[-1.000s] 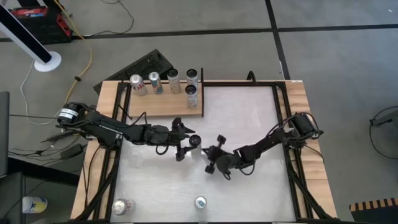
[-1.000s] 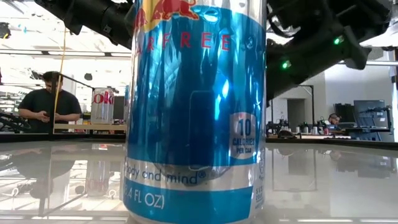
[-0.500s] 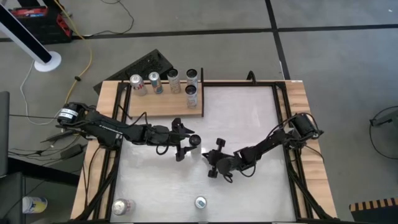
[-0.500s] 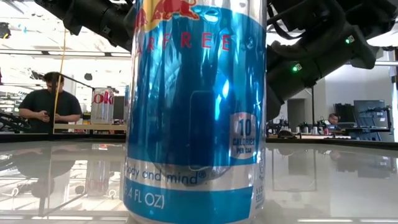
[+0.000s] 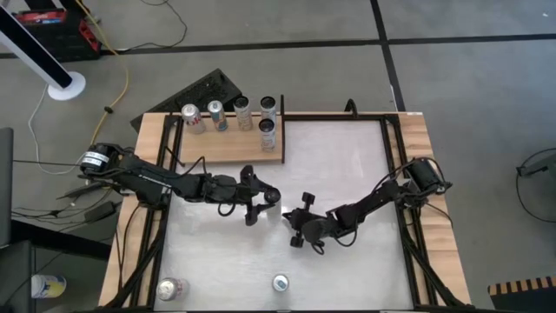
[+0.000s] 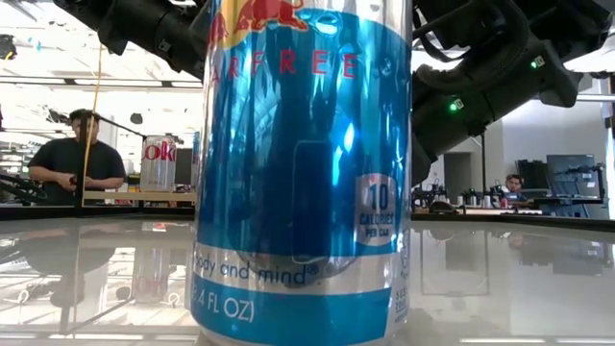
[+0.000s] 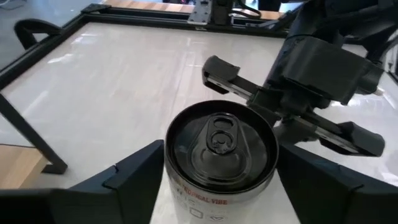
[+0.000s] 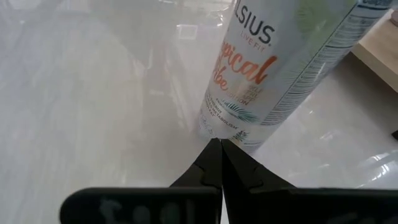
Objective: Place canned beverage on shelf
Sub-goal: Put the tropical vibe celsius soda can aligned with the other tropical vibe celsius soda can on the shelf
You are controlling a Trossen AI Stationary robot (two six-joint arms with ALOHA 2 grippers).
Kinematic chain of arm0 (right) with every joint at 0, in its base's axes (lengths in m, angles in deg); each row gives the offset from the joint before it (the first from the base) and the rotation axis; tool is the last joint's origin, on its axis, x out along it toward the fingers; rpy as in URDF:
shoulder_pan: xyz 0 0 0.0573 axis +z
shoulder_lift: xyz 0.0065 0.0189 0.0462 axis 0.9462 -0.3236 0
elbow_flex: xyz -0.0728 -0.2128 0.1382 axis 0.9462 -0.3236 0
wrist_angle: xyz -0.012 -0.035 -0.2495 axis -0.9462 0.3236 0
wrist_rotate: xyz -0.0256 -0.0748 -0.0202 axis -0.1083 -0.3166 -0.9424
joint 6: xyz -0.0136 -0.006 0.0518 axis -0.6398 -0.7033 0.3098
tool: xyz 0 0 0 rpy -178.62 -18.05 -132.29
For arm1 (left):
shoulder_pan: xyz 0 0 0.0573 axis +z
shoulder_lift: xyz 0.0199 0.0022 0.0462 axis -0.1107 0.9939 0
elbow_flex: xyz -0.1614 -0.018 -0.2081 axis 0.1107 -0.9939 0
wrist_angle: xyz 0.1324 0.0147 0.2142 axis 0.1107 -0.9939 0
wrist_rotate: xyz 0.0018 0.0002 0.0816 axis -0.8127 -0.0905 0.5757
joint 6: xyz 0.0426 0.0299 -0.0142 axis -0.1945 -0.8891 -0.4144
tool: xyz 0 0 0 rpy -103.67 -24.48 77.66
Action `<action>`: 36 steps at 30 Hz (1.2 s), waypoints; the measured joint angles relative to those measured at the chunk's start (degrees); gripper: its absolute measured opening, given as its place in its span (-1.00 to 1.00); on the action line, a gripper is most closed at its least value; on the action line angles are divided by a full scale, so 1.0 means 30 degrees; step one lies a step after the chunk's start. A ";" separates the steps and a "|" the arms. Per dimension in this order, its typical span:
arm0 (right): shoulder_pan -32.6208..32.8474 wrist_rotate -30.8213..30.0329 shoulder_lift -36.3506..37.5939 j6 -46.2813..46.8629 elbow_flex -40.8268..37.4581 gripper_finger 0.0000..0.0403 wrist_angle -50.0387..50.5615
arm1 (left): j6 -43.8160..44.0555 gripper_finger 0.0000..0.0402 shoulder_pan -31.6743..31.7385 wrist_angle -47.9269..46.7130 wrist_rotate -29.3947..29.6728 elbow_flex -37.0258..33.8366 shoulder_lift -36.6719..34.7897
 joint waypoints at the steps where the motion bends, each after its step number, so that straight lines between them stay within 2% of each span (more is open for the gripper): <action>1: 0.0000 -0.0003 0.0000 0.0000 -0.0002 -0.89 0.0000 | -0.0012 0.35 0.0020 0.0000 -0.0095 0.0000 0.0000; 5: 0.0000 0.0000 0.0000 0.0000 -0.0001 -0.89 0.0006 | -0.0096 0.14 0.0020 0.0007 -0.0215 0.0000 0.0000; 13: 0.0000 -0.0007 0.0000 0.0229 -0.0002 -0.89 0.0303 | -0.1020 0.14 0.0035 -0.0311 -0.0056 -0.0051 -0.0819; 16: 0.0000 -0.0007 0.0000 0.0472 -0.0002 -0.89 0.0619 | -0.1535 0.14 0.0232 -0.1036 -0.0048 -0.0051 -0.1969; 26: 0.0000 -0.0007 0.0000 0.0510 -0.0001 -0.89 0.0589 | -0.1958 0.14 0.2457 -0.6331 0.0028 -0.0044 -0.6848; 32: 0.0000 -0.0007 0.0000 0.0510 0.0001 -0.89 0.0576 | -0.2660 0.14 0.3749 -0.8265 -0.0261 -0.0028 -0.9016; 36: 0.0000 -0.0007 0.0000 0.0510 0.0001 -0.89 0.0536 | -0.3027 0.14 0.5353 -0.9239 -0.0867 -0.0015 -0.9746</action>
